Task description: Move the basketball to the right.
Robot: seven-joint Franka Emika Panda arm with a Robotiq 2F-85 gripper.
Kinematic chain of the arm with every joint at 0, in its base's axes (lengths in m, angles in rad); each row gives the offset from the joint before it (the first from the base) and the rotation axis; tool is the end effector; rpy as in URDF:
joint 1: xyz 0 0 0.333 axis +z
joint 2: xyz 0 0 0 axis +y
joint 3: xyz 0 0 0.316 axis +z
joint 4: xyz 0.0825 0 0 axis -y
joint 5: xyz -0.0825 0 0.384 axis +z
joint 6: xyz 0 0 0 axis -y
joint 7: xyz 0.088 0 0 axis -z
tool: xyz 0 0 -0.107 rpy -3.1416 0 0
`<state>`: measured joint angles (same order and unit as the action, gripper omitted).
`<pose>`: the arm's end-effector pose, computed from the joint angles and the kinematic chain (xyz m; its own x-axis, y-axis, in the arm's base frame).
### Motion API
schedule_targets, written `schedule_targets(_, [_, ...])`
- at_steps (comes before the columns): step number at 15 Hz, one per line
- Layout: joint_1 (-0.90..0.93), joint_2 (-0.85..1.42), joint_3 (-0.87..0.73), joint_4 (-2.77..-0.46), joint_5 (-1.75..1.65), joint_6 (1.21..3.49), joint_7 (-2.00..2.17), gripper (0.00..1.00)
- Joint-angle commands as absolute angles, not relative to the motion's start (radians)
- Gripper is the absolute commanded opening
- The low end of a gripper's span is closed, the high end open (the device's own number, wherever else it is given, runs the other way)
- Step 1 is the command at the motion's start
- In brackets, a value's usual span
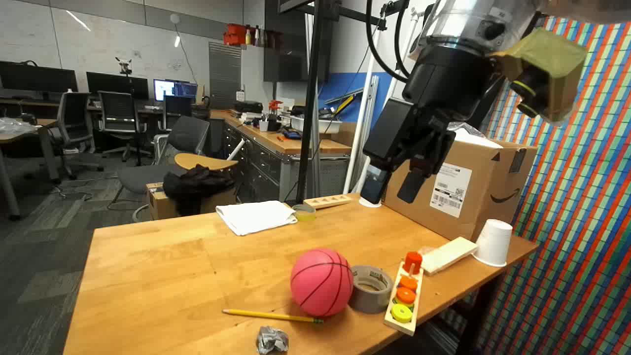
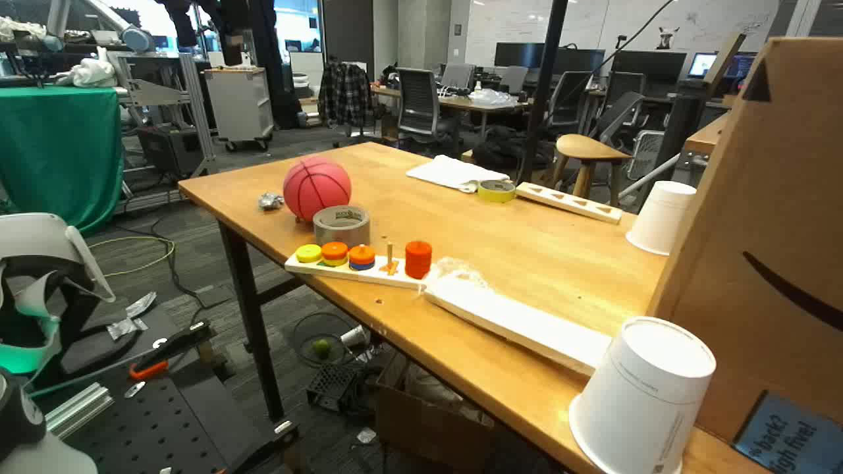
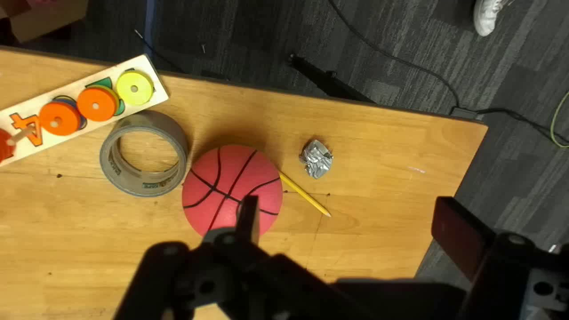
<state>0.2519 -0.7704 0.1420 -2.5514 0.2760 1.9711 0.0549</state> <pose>0.3062 0.1525 0.5273 0.9641 0.2042 0.1696 0.2340 -0.9555 -0.1797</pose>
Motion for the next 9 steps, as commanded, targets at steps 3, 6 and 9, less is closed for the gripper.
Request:
schedule_targets(3, [0.242, -0.778, 0.149, -2.540, 0.282, 1.966, 0.049, 1.00])
schedule_targets(6, [0.242, -0.780, 0.149, -2.540, 0.282, 1.966, 0.049, 1.00])
schedule_targets(9, [0.242, -0.780, 0.149, -2.540, 0.282, 1.966, 0.049, 1.00])
